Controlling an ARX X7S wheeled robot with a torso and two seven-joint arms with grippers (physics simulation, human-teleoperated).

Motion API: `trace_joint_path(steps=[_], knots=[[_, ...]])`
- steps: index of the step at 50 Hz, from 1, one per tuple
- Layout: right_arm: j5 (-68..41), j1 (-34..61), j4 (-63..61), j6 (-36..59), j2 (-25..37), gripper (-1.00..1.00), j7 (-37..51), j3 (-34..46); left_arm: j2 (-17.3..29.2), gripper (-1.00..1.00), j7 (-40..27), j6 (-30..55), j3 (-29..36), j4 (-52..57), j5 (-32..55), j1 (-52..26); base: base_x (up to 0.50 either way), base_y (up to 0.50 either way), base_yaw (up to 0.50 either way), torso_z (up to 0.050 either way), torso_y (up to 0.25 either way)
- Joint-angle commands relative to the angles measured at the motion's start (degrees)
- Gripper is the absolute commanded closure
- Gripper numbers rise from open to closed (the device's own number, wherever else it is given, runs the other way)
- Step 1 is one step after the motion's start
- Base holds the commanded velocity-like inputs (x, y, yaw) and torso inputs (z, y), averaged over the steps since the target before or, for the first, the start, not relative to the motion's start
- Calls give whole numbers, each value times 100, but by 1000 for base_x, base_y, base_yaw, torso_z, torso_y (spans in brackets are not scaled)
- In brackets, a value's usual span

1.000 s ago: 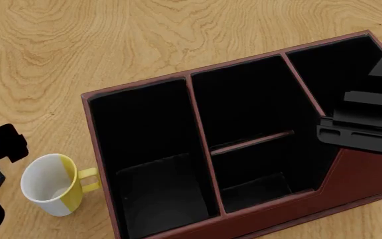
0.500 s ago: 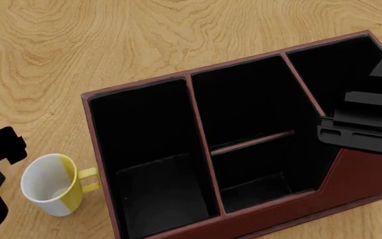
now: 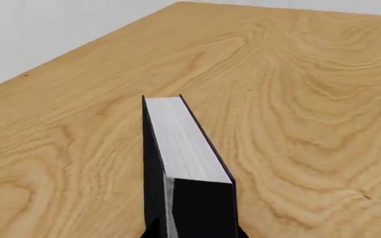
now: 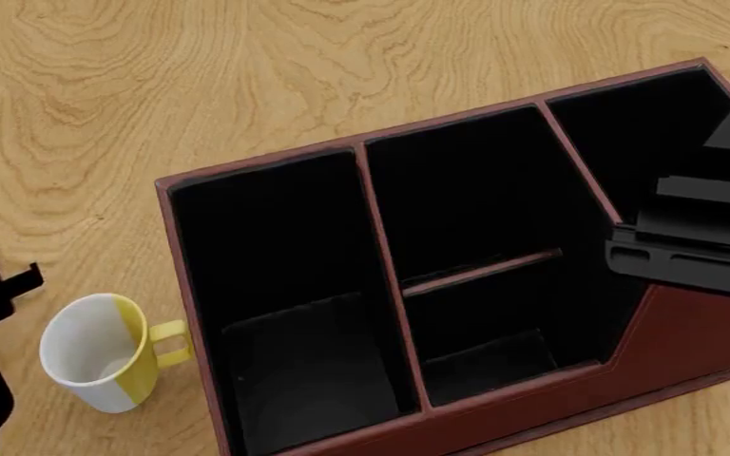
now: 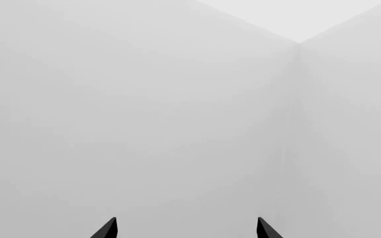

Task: Pick up the book and place it in the back compartment of the caddy.

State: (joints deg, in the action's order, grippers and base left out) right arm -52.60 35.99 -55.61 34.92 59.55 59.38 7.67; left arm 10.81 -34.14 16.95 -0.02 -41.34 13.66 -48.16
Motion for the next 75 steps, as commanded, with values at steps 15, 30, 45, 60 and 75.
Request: trace_joint_path(steps=[15,30,45,60,75], knots=[[-55,-33,-40,-41,70,-100,51,-20,95,100,-138,130,16,434,505,123,1,0,0,0,-1],[-78,-17,-50,-75,92,-100,60,-16,215,100,-215,489,67,1150,569,98,1,0,-1,0,0],[-61,-163,-48,-207,152,-100,57,-91,339,100,-277,755,122,1724,603,92,0,0,0,0,0],[-129,-291,-108,-298,263,-100,129,-206,660,100,196,838,458,2578,603,199,0,0,0,0,1],[-215,-339,-159,-359,373,-100,202,-293,1141,100,1027,989,782,3466,813,209,0,0,0,0,1]])
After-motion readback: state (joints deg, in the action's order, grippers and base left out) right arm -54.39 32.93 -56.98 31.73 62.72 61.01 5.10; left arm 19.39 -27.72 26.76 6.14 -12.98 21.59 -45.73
